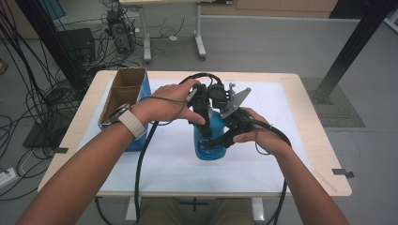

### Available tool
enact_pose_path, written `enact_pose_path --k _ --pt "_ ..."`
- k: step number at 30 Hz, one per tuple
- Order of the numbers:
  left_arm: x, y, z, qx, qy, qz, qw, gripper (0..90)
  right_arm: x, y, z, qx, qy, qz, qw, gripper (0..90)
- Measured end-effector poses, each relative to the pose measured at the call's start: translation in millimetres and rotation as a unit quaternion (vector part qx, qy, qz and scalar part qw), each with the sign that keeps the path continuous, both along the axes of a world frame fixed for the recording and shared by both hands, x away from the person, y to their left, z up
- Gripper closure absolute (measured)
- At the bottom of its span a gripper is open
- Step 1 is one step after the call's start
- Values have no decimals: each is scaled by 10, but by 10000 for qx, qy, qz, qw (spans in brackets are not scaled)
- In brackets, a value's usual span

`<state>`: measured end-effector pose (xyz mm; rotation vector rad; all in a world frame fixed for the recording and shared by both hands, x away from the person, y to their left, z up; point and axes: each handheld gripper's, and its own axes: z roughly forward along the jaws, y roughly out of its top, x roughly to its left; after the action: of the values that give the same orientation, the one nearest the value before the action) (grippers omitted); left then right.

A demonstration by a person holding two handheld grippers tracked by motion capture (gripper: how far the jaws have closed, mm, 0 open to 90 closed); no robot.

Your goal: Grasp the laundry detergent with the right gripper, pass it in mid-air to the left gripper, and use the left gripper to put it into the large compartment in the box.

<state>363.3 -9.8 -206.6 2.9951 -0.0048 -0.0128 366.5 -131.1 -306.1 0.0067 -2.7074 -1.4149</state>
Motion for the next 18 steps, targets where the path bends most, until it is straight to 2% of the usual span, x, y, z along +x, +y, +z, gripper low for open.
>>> enact_pose_path --k 18 --pt "-1 25 -20 -7 22 26 10000 380 0 23 -17 -14 7 26 10000 435"
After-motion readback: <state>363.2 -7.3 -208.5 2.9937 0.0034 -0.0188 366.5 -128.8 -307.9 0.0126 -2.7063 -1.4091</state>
